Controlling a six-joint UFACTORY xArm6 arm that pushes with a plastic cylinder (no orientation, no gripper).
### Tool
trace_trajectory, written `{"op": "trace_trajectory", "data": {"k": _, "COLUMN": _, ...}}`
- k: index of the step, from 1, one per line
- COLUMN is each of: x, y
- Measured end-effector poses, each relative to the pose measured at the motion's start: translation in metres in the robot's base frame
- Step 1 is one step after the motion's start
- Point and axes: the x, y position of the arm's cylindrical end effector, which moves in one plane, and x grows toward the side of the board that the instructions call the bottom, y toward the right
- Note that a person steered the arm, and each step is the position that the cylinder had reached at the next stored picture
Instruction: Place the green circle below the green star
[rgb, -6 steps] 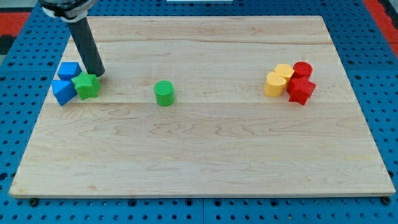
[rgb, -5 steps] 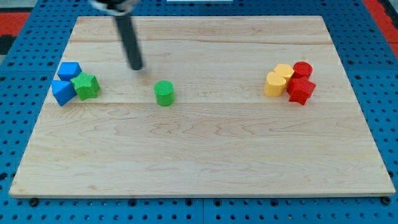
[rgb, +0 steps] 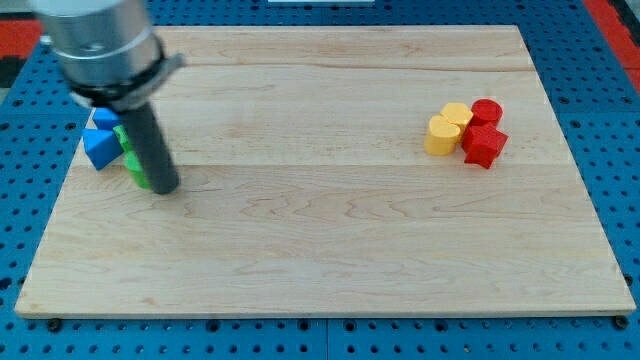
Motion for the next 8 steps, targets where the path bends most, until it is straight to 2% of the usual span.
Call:
{"op": "trace_trajectory", "data": {"k": 1, "x": -0.014, "y": -0.014}}
{"op": "trace_trajectory", "data": {"k": 3, "x": 0.007, "y": -0.012}}
{"op": "trace_trajectory", "data": {"k": 8, "x": 0.000, "y": -0.019}}
